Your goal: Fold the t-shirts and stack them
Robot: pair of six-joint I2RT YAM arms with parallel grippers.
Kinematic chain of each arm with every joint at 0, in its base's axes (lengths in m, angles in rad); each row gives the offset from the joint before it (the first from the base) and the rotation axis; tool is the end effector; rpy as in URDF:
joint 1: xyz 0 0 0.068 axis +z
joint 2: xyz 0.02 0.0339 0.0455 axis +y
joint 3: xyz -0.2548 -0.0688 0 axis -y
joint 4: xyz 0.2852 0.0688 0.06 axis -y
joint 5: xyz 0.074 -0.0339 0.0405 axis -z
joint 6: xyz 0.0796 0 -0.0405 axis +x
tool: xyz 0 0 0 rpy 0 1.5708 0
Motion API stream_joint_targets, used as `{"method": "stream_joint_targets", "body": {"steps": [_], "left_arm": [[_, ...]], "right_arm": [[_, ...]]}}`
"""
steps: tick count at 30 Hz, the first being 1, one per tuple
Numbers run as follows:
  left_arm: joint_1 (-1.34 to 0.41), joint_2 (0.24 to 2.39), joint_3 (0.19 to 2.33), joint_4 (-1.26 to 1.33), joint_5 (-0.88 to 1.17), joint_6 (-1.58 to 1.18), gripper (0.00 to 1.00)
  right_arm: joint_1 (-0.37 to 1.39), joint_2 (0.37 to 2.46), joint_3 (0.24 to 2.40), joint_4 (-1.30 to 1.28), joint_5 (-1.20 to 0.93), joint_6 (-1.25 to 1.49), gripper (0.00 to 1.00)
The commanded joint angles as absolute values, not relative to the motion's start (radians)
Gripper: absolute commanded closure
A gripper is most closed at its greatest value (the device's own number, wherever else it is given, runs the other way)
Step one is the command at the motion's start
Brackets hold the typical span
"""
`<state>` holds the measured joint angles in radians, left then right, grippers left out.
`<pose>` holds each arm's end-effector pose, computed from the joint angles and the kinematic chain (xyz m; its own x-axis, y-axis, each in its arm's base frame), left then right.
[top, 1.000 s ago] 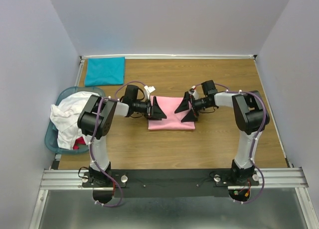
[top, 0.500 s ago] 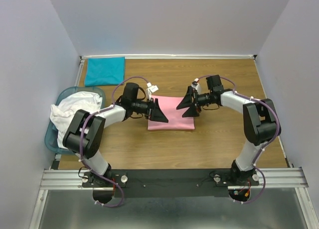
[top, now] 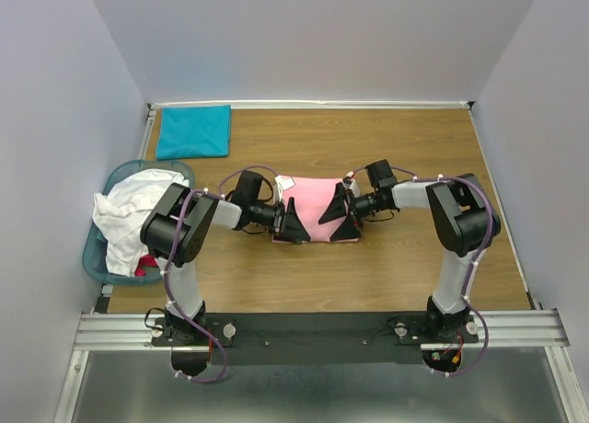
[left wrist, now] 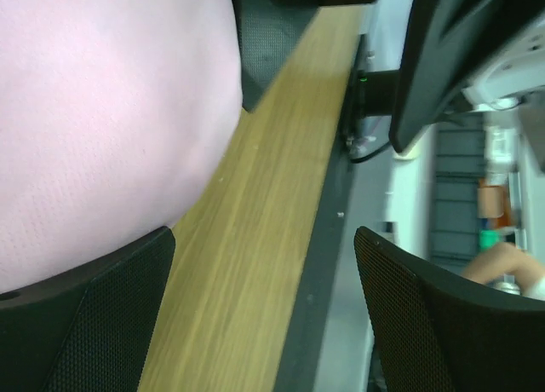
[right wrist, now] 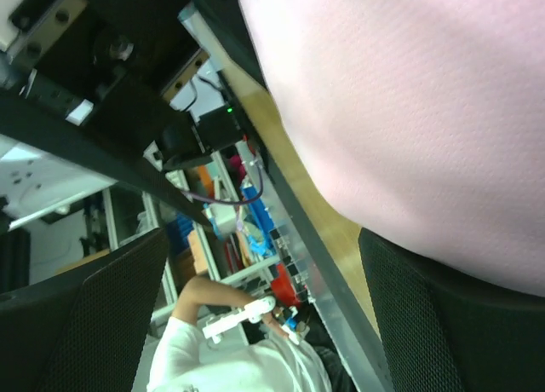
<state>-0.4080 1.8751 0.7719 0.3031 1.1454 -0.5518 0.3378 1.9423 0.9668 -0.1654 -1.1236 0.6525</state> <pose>0.2952 -0.2066 0.0524 -0.9520 0.1758 -0.2507 0.2902 0.2574 -0.9217 0.3227 0.1894 0.0499 -0.9837 -0.0673 0.1665 0.1251 0.4081 0.9043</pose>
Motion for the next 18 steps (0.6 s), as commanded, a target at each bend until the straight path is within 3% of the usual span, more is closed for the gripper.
{"method": "stream_joint_targets", "body": {"steps": [1,9,13,18], "left_arm": [[-0.361,1.937,0.75,0.293,1.101,-0.486,0.05],[-0.313,1.947,0.735,0.197,1.08,-0.381,0.05],[-0.302,1.866,0.752,0.089,1.101,-0.267,0.05],[-0.392,1.681,0.814,0.074,1.123,-0.285,0.05]], "right_arm": [[0.302,2.019,0.933,-0.173,-1.066,0.608,0.0],[0.291,1.965,0.881,-0.241,-1.04,0.528,0.0],[0.288,1.887,0.942,-0.379,-1.063,0.382,0.0],[0.287,1.708,1.014,-0.406,-1.137,0.405,0.0]]}}
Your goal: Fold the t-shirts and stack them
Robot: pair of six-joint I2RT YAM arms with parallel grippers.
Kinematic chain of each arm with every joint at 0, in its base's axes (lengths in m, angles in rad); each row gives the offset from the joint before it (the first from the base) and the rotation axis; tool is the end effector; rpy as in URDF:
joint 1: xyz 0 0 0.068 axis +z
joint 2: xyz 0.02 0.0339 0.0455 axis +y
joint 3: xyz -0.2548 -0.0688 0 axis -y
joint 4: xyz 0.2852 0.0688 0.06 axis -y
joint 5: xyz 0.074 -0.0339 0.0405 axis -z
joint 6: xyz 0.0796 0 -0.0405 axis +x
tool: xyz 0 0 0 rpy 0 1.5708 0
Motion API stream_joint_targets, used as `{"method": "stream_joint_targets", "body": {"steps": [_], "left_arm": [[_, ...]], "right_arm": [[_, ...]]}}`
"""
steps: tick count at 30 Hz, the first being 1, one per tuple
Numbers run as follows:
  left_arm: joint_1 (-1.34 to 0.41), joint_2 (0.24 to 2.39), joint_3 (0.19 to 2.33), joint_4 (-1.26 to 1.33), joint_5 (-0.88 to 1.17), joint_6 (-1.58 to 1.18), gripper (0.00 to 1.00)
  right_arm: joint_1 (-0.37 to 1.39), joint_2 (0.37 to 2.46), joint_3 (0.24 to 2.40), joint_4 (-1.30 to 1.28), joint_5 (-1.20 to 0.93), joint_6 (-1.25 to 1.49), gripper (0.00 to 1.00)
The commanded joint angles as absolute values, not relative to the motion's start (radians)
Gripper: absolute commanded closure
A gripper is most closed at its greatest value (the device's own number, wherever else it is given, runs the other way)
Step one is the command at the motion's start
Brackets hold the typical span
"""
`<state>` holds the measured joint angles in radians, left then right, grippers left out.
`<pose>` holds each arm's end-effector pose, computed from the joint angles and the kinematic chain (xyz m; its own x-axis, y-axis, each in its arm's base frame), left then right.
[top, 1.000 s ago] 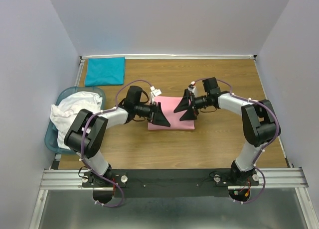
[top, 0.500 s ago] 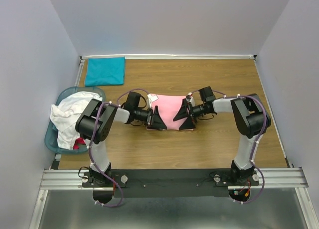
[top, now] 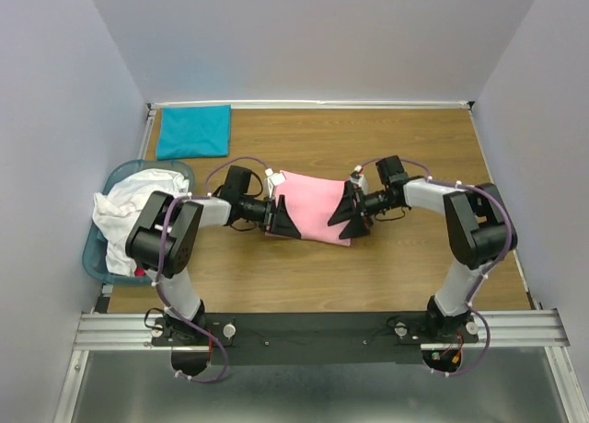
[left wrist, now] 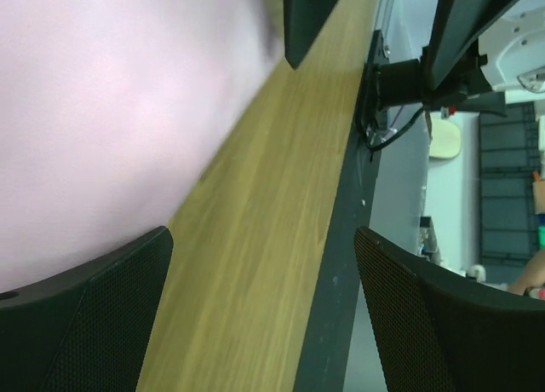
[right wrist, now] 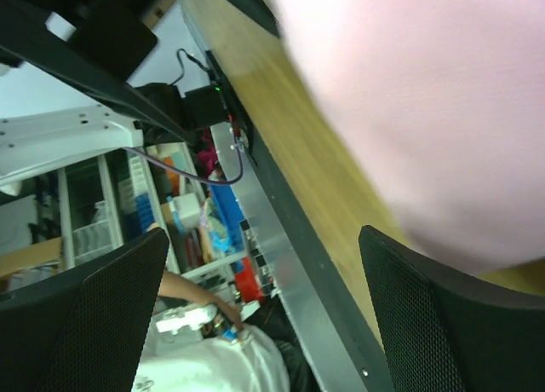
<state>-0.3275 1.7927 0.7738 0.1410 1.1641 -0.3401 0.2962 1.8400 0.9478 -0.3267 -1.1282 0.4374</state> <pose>0.3023 -0.1799 0.0695 -0.9145 0.1713 -0.3665 0.4006 0.2578 -0.8792 0.3145 0.1712 0.0733 -0.9925 -0.1132 0.0471 -0.0028 0.4048 0.9144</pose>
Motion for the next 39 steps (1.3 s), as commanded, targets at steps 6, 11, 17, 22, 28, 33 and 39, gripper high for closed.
{"method": "stream_joint_targets", "body": {"steps": [6,11,17,22,28,33,39], "left_arm": [[-0.506,1.689,0.902,0.28,1.106,-0.512,0.05],[-0.557,1.825,0.919,0.403,1.077,-0.623,0.05],[-0.563,1.994,0.894,0.446,1.011,-0.627,0.05],[-0.542,2.085,0.928,0.443,1.003,-0.638,0.05],[-0.542,1.879,0.982,0.443,1.061,-0.621,0.05],[-0.468,1.759,0.997,0.443,1.051,-0.649,0.05],[-0.316,1.899,1.078,0.446,0.991,-0.663,0.05]], "right_arm": [[0.218,1.641,1.025,-0.41,-1.15,0.46,0.0],[0.134,1.634,1.019,-0.411,-1.152,0.471,0.0],[0.118,1.635,1.017,-0.413,-1.123,0.469,0.0],[0.118,1.649,1.02,-0.411,-1.1,0.457,0.0],[0.129,1.684,1.055,-0.408,-1.059,0.448,0.0],[0.141,1.802,1.172,-0.397,-0.977,0.431,0.0],[0.143,1.981,1.337,-0.374,-0.93,0.431,0.0]]}}
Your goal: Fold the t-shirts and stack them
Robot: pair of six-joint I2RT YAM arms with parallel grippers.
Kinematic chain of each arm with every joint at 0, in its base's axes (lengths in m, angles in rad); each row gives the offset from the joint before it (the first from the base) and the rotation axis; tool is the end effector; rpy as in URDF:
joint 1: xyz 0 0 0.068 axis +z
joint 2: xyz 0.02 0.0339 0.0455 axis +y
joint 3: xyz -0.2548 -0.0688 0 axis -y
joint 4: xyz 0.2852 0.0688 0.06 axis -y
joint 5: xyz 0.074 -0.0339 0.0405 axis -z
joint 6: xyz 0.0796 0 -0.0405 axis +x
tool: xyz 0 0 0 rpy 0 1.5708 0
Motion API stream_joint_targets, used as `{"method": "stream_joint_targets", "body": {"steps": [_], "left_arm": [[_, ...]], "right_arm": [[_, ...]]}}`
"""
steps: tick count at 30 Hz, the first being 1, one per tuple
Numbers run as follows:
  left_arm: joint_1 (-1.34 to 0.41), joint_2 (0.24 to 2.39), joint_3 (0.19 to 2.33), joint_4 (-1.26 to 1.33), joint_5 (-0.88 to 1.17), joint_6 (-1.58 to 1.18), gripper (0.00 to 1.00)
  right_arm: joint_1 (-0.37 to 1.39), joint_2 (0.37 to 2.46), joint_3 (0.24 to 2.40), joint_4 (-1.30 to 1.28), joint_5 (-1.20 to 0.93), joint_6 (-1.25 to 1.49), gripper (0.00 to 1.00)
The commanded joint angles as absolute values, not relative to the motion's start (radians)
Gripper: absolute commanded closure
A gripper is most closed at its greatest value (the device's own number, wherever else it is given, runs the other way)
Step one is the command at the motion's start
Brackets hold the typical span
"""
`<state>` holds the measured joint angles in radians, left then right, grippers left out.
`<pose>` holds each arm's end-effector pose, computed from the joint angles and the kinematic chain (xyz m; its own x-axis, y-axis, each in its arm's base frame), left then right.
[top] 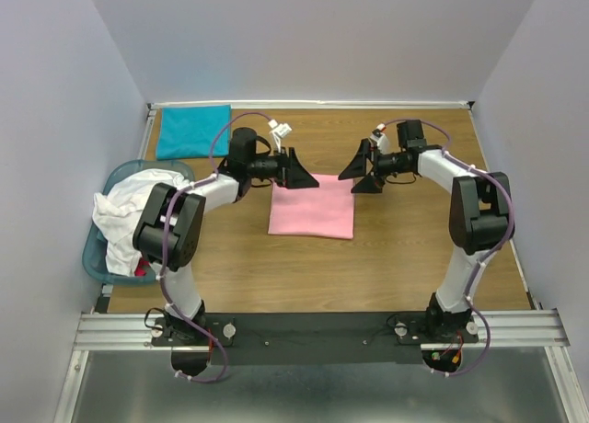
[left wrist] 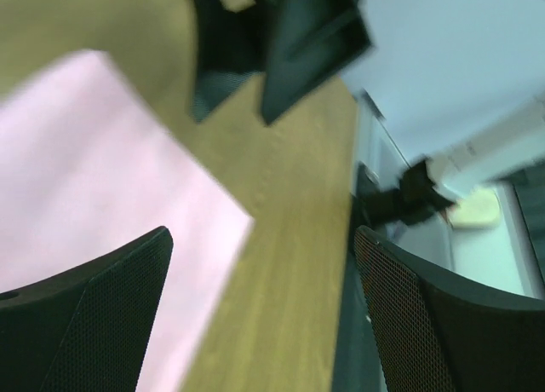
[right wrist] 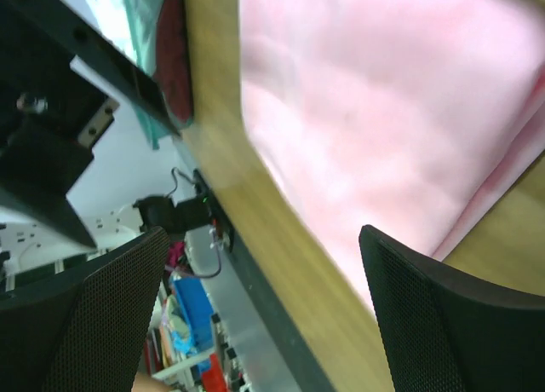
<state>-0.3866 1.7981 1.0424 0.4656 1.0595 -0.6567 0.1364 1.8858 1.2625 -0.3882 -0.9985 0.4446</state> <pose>0.3761 -0.2281 0.1775 -0.7950 0.0011 -0.6066 0.5974 0.1752 -0.7826 0.4146 0.1244 0.1387 -0.9799 0.1006 -0.1725 -0.1042 0.4792 0.8715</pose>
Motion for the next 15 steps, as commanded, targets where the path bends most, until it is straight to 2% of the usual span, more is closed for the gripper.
{"method": "stream_joint_targets", "body": {"steps": [1,6,15], "left_arm": [[-0.307,1.936,1.094,0.446,0.982,-0.649,0.05],[-0.275,2.055,1.218,0.445,0.927,-0.634,0.05],[-0.195,2.215,1.289,0.405,0.882,-0.663,0.05]], "right_arm": [[0.143,2.003,1.38,-0.371,-0.914,0.426,0.0],[0.143,2.137,1.515,-0.368,-0.859,0.407,0.0],[0.132,2.281,1.647,-0.371,-0.723,0.358,0.0]]}}
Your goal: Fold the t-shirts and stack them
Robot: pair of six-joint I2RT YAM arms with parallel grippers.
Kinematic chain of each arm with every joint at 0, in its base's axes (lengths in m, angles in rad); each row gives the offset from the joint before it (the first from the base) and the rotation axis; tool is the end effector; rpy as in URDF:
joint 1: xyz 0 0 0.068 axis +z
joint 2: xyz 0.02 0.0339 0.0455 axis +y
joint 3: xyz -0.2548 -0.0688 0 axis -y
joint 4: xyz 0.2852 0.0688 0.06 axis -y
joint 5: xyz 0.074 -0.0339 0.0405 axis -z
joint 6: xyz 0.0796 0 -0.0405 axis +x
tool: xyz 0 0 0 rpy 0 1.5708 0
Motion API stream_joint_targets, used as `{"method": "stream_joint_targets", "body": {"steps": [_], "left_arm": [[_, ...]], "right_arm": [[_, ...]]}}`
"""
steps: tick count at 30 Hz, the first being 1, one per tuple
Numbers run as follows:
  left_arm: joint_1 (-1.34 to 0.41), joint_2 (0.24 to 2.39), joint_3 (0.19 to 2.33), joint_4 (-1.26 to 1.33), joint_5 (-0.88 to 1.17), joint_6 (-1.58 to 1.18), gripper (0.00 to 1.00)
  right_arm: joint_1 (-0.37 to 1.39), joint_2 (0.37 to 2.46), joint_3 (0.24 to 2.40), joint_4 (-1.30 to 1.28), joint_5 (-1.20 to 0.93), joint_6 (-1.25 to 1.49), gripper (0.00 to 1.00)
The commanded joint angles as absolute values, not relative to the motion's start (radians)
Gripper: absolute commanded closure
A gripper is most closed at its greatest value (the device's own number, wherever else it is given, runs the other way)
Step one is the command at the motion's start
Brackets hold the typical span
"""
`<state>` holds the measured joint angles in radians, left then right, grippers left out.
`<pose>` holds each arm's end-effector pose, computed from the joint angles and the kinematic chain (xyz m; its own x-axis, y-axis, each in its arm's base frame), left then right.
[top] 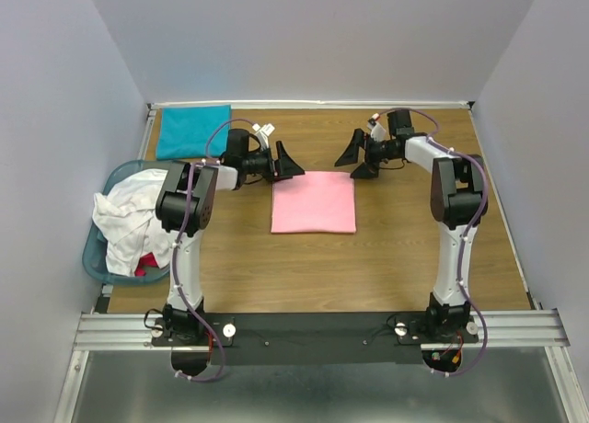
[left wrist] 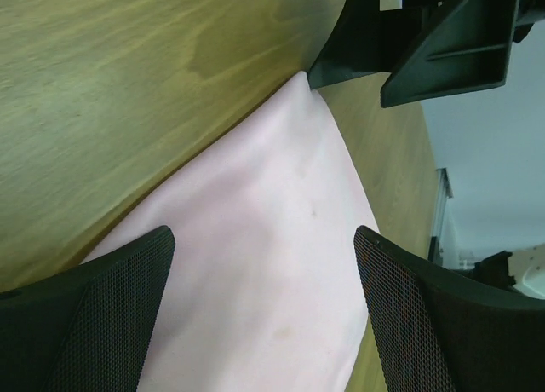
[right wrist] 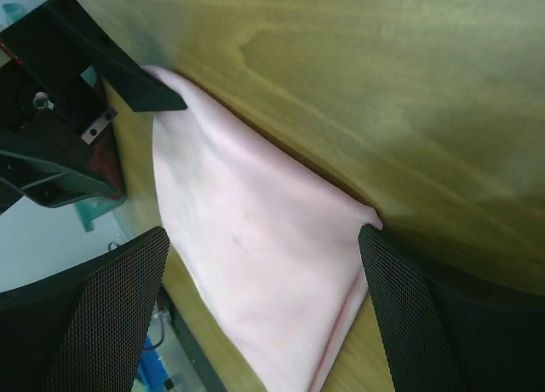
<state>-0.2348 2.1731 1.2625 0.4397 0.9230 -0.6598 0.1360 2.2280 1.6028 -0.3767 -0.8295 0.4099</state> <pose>0.4670 -0.1770 0.0796 -0.8583 -0.1750 -0.4824 0.3865 0.3978 -0.8321 0.4982 0.1274 0.0893 -0.9589 0.1404 -0.2464 -0.1124 0.6097 0.7846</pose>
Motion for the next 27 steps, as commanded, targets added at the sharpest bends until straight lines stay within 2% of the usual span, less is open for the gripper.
{"method": "stream_joint_targets", "body": {"steps": [1,6,7,9,12,16,19,23,24,27], "left_arm": [[-0.192,2.209,1.29,0.394,0.879,-0.644,0.05],[-0.19,2.079,1.342,0.321,0.903,-0.516,0.05],[-0.19,2.05,1.357,0.243,0.894,-0.424,0.05],[-0.19,1.94,1.385,0.125,0.804,-0.335,0.05],[-0.184,1.773,1.359,0.08,0.698,-0.229,0.05],[-0.15,1.593,1.315,0.04,0.563,-0.172,0.05],[-0.05,1.479,1.299,0.017,0.558,-0.199,0.05],[0.049,1.456,1.356,-0.079,0.633,-0.16,0.05],[0.086,1.459,1.373,-0.147,0.629,-0.15,0.02],[0.117,1.471,1.423,-0.262,0.568,-0.118,0.01]], "right_arm": [[0.13,2.29,1.673,-0.371,-0.713,0.348,0.0],[0.13,2.269,1.73,-0.373,-0.721,0.345,0.0],[0.132,2.232,1.733,-0.371,-0.724,0.356,0.0],[0.141,2.156,1.74,-0.371,-0.713,0.36,0.0],[0.173,2.068,1.715,-0.373,-0.651,0.335,0.0],[0.325,1.941,1.661,-0.39,-0.499,0.229,0.0],[0.472,1.895,1.643,-0.448,-0.324,0.086,0.0],[0.652,1.92,1.669,-0.521,-0.183,0.008,0.01],[0.688,1.949,1.681,-0.534,-0.154,-0.026,0.01],[0.84,2.011,1.716,-0.571,-0.055,-0.072,0.06]]}}
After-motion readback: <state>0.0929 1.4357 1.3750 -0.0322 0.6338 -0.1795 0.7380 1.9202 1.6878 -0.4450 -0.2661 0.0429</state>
